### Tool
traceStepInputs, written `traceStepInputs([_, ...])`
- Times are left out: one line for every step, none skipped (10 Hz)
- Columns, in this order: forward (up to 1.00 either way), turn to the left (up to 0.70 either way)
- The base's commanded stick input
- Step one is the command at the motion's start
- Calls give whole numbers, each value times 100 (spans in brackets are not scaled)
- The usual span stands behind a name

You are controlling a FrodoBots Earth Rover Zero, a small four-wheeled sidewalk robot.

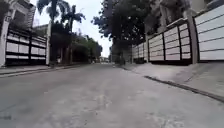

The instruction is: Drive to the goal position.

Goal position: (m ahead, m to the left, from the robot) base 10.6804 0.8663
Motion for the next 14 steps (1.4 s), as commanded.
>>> traceStepInputs([100, 0])
traceStepInputs([100, 1])
traceStepInputs([100, 29])
traceStepInputs([100, 34])
traceStepInputs([100, 12])
traceStepInputs([100, 8])
traceStepInputs([100, 5])
traceStepInputs([100, 4])
traceStepInputs([100, 4])
traceStepInputs([100, 3])
traceStepInputs([100, 2])
traceStepInputs([100, 2])
traceStepInputs([100, 1])
traceStepInputs([100, 0])
